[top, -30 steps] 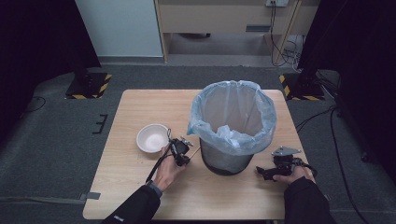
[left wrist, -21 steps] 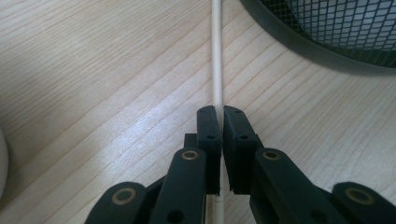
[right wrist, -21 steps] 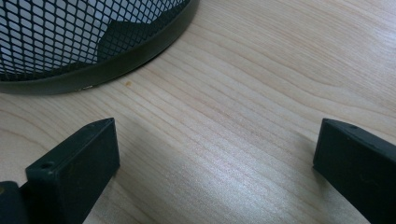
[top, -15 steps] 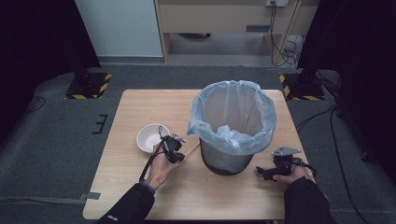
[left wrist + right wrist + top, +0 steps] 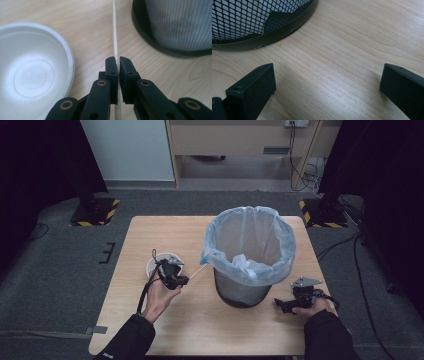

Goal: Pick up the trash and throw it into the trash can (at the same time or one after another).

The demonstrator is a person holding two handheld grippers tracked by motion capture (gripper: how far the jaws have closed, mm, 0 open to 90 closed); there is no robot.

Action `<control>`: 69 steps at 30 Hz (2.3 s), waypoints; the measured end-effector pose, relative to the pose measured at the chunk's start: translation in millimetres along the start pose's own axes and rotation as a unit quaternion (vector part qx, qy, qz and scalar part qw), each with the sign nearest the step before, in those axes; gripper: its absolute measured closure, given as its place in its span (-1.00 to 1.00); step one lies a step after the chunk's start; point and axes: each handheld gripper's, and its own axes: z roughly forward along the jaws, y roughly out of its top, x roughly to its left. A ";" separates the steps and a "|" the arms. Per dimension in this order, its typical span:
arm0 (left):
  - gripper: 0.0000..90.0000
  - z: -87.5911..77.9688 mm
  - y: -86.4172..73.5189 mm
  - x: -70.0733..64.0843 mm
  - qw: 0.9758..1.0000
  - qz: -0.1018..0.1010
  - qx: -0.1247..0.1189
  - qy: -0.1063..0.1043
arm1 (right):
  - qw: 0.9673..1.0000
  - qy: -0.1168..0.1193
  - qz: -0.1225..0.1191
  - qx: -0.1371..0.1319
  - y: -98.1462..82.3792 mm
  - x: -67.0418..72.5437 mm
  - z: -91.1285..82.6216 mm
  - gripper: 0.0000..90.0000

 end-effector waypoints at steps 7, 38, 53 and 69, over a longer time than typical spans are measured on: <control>0.90 -31.8 8.5 9.8 0.998 -0.020 -0.058 0.007 | 1.000 0.000 0.000 0.000 0.0 0.0 -0.1 -0.99; 0.90 -141.7 30.9 20.2 0.964 -0.037 -0.265 0.016 | 1.000 -0.001 0.001 0.000 0.1 0.2 0.1 -0.99; 0.90 -165.7 46.9 6.8 0.949 -0.019 -0.315 -0.001 | 1.000 0.000 0.001 -0.002 0.1 0.0 0.5 -0.99; 0.90 -172.4 77.9 -18.2 0.938 0.005 -0.345 -0.023 | 1.000 0.000 0.001 -0.002 0.2 -0.1 0.5 -0.99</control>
